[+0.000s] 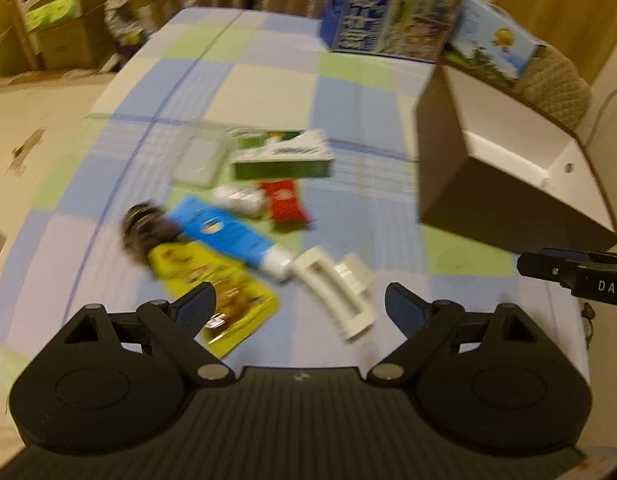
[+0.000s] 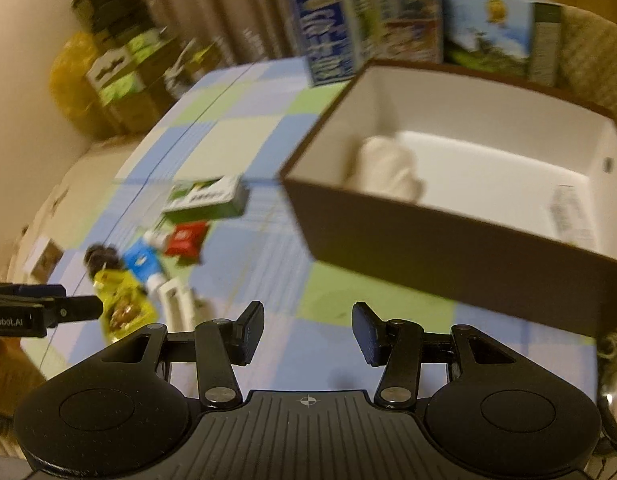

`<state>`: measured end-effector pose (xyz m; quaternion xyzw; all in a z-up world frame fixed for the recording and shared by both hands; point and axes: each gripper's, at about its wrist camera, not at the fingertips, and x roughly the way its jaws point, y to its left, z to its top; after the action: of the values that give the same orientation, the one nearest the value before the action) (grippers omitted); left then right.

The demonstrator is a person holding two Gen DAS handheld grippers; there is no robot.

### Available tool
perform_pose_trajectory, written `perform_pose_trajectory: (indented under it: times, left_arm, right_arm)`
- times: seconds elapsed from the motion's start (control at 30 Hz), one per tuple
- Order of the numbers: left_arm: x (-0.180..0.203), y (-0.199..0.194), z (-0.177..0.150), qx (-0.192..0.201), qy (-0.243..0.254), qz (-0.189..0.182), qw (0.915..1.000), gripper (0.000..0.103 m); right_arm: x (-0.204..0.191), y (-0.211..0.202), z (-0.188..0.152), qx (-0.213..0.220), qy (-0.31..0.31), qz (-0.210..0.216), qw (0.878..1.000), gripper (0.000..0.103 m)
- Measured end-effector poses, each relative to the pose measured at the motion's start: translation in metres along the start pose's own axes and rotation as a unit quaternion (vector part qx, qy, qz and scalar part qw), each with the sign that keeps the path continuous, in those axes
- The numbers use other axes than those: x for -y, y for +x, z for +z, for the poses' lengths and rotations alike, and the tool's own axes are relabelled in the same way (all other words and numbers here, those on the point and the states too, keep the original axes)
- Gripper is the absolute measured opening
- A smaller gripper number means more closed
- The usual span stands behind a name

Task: Organize objects
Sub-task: 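Withdraw both tools from the brown box back over the table items, then grasp the white plastic hair clip with the right tool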

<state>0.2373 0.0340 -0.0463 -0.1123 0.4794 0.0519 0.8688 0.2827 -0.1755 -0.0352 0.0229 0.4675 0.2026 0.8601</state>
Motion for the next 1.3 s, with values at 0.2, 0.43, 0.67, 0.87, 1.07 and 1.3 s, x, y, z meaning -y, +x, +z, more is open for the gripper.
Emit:
perform_pose_trajectory:
  times: [0.2, 0.43, 0.67, 0.87, 1.07, 1.3]
  left_arm:
    - [-0.039, -0.003, -0.017, -0.011, -0.033, 0.027, 0.999, 0.089]
    - [-0.074, -0.007, -0.029, -0.016, -0.065, 0.044, 0.9968, 0.089]
    - [-0.101, -0.008, -0.035, -0.02, -0.084, 0.055, 0.9947, 0.089]
    - [-0.12, -0.006, -0.035, -0.022, -0.091, 0.061, 0.9937, 0.089]
    - [-0.135, 0.0, -0.032, -0.026, -0.089, 0.058, 0.994, 0.089]
    - [-0.136, 0.015, -0.024, -0.036, -0.072, 0.039, 0.9959, 0.089]
  right_arm:
    - [-0.041, 0.027, -0.001, -0.023, -0.043, 0.031, 0.998, 0.046]
    - [-0.082, 0.059, -0.006, -0.047, -0.087, 0.046, 0.994, 0.046]
    - [-0.103, 0.093, -0.012, -0.069, -0.118, 0.043, 0.99, 0.046]
    - [-0.112, 0.112, -0.014, -0.071, -0.123, 0.031, 0.989, 0.046]
    - [-0.118, 0.126, -0.014, -0.075, -0.126, 0.018, 0.989, 0.046]
    - [-0.129, 0.136, -0.021, -0.065, -0.154, -0.003, 0.986, 0.038]
